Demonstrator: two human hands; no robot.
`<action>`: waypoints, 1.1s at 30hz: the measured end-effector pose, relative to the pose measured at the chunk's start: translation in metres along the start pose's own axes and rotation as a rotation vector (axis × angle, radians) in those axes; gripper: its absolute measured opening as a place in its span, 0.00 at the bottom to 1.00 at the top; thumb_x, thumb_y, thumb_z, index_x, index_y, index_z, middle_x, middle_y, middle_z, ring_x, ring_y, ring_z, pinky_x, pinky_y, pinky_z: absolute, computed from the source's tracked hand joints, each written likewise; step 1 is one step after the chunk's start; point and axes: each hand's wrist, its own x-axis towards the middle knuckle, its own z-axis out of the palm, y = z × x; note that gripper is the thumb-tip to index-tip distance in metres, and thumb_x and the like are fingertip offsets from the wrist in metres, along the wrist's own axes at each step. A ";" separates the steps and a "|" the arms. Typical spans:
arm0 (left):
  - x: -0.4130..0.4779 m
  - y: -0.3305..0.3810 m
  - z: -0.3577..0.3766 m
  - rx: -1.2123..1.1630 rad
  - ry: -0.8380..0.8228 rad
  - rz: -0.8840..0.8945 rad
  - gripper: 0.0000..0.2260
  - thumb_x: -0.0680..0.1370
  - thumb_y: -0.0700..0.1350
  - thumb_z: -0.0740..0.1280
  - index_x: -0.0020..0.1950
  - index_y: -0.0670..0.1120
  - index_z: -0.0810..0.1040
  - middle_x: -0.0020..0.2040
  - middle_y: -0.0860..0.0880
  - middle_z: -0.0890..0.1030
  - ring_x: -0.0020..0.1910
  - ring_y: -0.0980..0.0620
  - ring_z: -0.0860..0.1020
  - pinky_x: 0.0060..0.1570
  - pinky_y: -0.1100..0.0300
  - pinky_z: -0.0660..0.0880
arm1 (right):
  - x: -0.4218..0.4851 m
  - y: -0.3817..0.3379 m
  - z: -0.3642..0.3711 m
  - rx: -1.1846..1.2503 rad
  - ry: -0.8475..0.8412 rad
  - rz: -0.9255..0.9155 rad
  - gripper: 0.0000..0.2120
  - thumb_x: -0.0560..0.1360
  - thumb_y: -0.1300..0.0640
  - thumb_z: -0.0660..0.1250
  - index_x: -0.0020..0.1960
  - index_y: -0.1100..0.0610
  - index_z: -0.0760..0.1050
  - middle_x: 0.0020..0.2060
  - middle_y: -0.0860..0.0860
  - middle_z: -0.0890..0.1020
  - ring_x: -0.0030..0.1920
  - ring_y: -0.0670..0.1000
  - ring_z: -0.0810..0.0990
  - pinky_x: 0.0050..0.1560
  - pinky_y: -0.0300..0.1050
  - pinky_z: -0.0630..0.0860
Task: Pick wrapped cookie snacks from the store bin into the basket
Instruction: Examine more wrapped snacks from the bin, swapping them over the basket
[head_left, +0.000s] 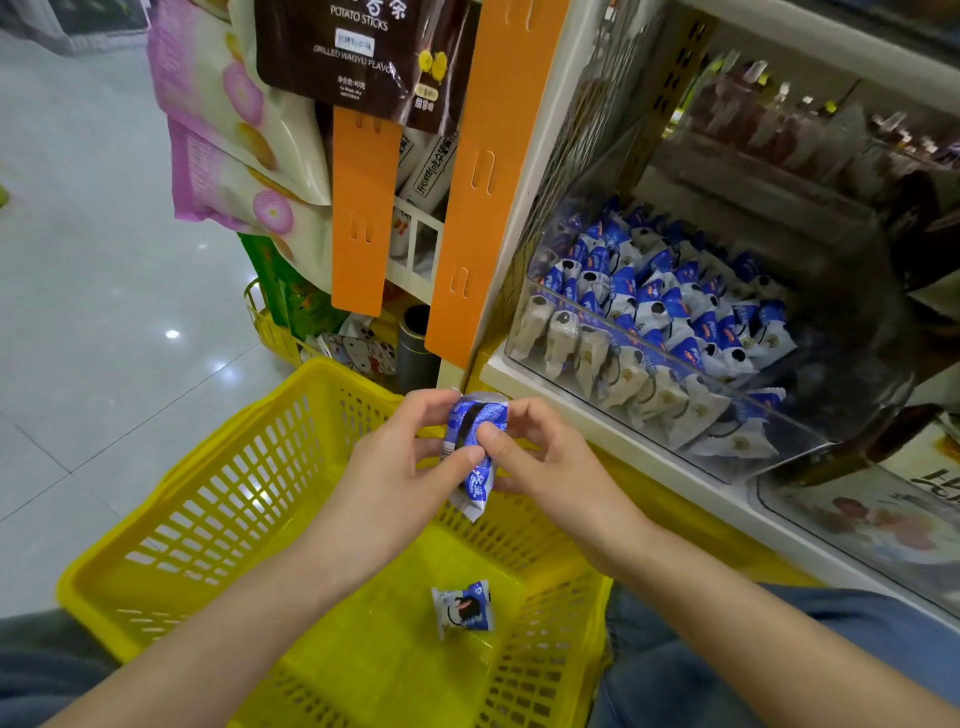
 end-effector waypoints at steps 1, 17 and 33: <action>0.000 -0.001 -0.001 0.010 -0.015 0.002 0.16 0.75 0.40 0.68 0.59 0.54 0.71 0.55 0.57 0.78 0.51 0.59 0.79 0.50 0.65 0.76 | 0.000 0.000 0.000 0.028 -0.012 0.018 0.05 0.76 0.57 0.64 0.52 0.56 0.71 0.55 0.56 0.78 0.39 0.42 0.79 0.40 0.35 0.78; 0.003 -0.005 -0.007 0.067 0.155 -0.060 0.14 0.80 0.37 0.55 0.47 0.55 0.75 0.37 0.49 0.82 0.37 0.47 0.79 0.38 0.50 0.77 | 0.005 -0.008 0.005 -0.030 -0.090 -0.041 0.18 0.76 0.59 0.63 0.65 0.57 0.68 0.60 0.54 0.75 0.52 0.53 0.79 0.46 0.38 0.78; 0.009 0.022 -0.012 -0.202 -0.089 -0.176 0.12 0.76 0.37 0.65 0.59 0.44 0.75 0.52 0.46 0.82 0.47 0.54 0.80 0.43 0.68 0.75 | 0.015 -0.017 -0.007 0.050 0.145 -0.141 0.07 0.76 0.60 0.64 0.52 0.60 0.77 0.39 0.58 0.81 0.32 0.42 0.78 0.34 0.33 0.76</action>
